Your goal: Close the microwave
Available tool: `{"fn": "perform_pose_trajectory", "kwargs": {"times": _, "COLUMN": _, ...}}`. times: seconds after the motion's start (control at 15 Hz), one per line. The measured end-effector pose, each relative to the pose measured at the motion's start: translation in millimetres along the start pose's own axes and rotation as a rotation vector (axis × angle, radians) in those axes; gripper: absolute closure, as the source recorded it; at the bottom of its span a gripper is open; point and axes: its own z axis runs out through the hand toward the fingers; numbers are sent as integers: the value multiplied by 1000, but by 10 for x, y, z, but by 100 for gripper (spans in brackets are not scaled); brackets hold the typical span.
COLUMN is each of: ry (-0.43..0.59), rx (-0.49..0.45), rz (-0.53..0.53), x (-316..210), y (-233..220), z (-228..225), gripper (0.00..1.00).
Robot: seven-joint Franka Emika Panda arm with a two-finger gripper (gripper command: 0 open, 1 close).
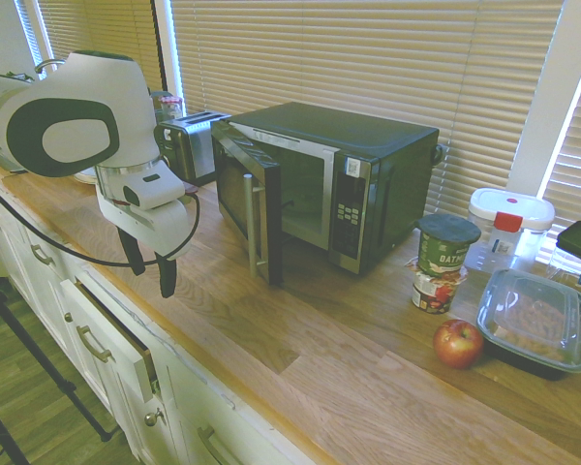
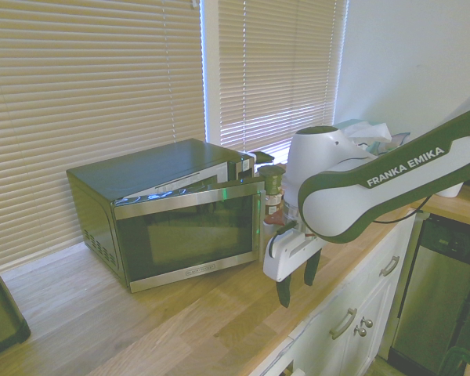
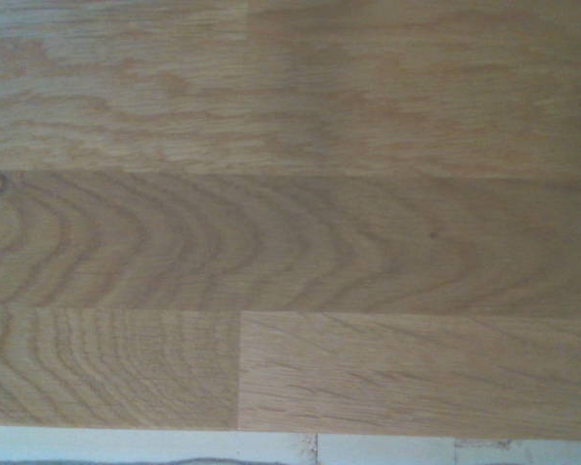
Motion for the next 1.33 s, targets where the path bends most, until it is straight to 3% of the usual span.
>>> {"fn": "perform_pose_trajectory", "kwargs": {"times": 0.33, "ry": 27, "rx": 12, "rz": 11, "x": 40, "y": -175, "z": -52, "gripper": 0}}
{"fn": "perform_pose_trajectory", "kwargs": {"times": 0.8, "ry": 116, "rx": 85, "rz": 3, "x": 128, "y": -626, "z": -724, "gripper": 0}}
{"fn": "perform_pose_trajectory", "kwargs": {"times": 1.33, "ry": 119, "rx": 106, "rz": 22, "x": 557, "y": -1029, "z": -960, "gripper": 0}}
